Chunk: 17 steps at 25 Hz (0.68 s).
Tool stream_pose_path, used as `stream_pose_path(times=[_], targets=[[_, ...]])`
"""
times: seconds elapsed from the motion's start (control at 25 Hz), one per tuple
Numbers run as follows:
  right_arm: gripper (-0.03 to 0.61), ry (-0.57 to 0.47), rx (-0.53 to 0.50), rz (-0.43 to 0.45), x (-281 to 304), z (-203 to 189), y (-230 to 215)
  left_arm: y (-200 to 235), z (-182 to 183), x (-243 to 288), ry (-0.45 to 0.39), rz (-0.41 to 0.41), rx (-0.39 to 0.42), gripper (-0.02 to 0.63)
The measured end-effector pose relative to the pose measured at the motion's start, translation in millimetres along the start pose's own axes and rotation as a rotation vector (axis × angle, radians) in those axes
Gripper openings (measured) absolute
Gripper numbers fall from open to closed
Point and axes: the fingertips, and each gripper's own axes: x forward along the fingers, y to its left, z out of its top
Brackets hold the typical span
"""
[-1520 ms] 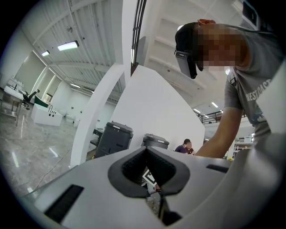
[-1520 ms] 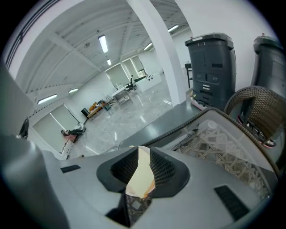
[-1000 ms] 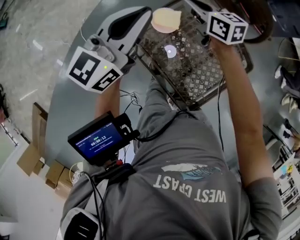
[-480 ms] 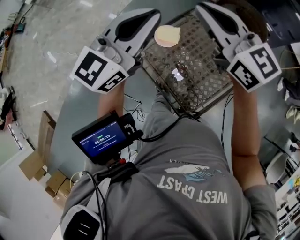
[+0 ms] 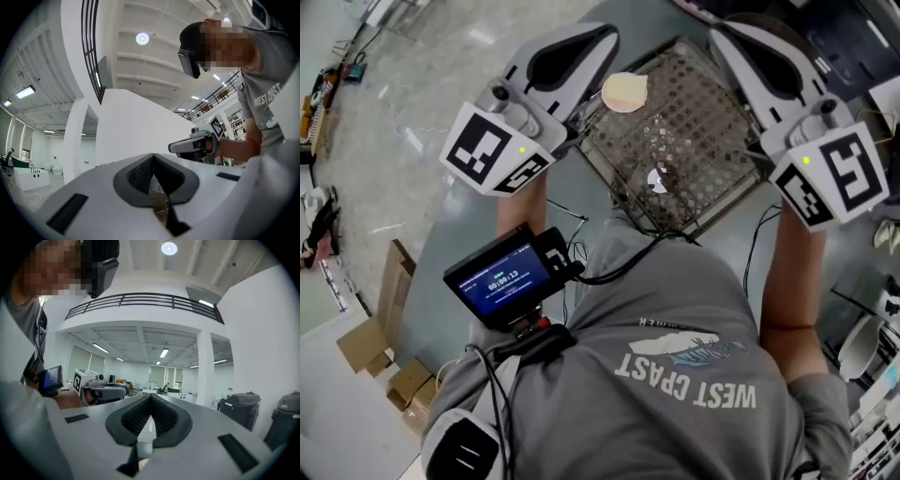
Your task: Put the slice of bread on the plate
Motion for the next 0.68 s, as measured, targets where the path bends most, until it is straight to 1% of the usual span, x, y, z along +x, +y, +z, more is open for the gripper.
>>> stream_pose_path(times=[0.24,0.52,0.68], targets=[[0.006,-0.009,0.007,-0.013,-18.6,15.6,-5.8,-10.6,26.1,9.0,-0.014,-0.008,0.046,0.006],[0.006,-0.023,-0.003,-0.02,-37.6,40.3,-23.0,-18.4,53.6,31.3,-0.027,-0.008,0.068,0.006],[0.006,-0.023,0.002,-0.021,-58.0,37.3,-15.6,-40.1,56.1,30.6,-0.028,-0.009,0.071,0.006]])
